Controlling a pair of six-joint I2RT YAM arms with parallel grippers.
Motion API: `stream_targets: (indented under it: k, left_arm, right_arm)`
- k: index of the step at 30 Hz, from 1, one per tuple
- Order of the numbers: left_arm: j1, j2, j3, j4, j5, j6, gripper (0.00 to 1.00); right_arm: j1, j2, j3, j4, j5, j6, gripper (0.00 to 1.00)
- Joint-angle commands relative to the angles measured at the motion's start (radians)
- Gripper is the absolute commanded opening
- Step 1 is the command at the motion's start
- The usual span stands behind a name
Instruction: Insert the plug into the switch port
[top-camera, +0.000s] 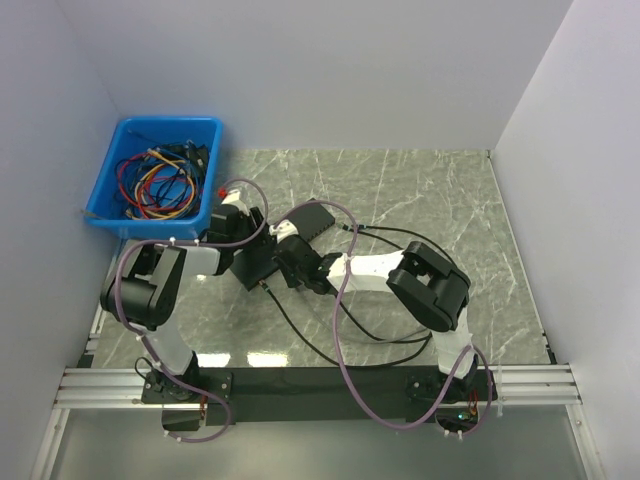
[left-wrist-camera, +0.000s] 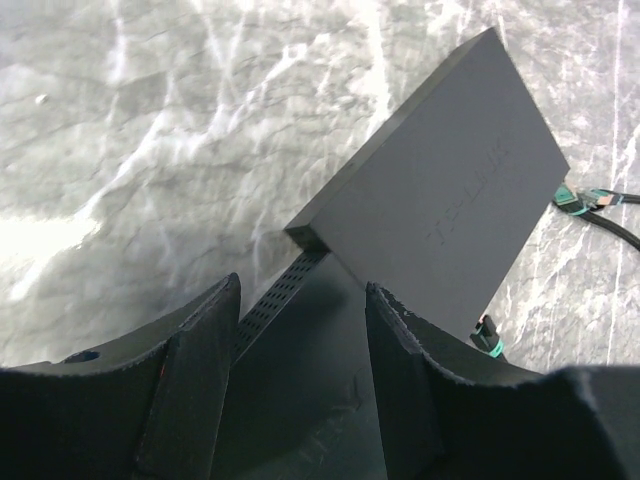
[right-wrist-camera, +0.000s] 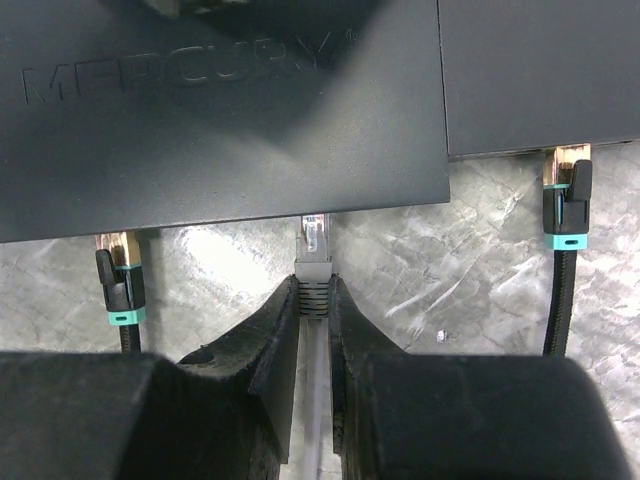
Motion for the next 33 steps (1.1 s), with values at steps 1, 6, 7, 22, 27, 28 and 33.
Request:
stream_targets:
  k: [1, 6, 7, 22, 27, 28, 33]
  left_arm:
    - [-0.076, 0.051, -0.011, -0.087, 0.193, -0.033, 0.57]
    - [-0.113, 0.081, -0.051, -0.032, 0.21, -0.065, 0.57]
    - [-0.125, 0.087, -0.083, 0.008, 0.212, -0.088, 0.56]
    - [-0.259, 0.15, -0.218, 0.086, 0.213, -0.232, 0.55]
    - [-0.269, 0.143, -0.22, 0.074, 0.207, -0.235, 0.56]
    - [-0.271, 0.135, -0.222, 0.071, 0.207, -0.234, 0.56]
    - [-0.269, 0.106, -0.217, 0.056, 0.187, -0.222, 0.56]
  right_arm:
    - [-0.013, 0.001, 0.065, 0.103, 0.041, -0.027, 0.0]
    - [-0.013, 0.005, 0.073, 0.13, 0.047, -0.05, 0.0]
    - [-0.013, 0.008, 0.081, 0.141, 0.047, -0.062, 0.0]
    - [-0.016, 0.001, 0.053, 0.347, 0.248, -0.105, 0.0]
    - [-0.024, 0.049, 0.093, 0.376, 0.29, -0.088, 0.0]
    - [-0.024, 0.055, 0.104, 0.373, 0.29, -0.084, 0.0]
    - [-0.024, 0.055, 0.055, 0.371, 0.247, -0.064, 0.24]
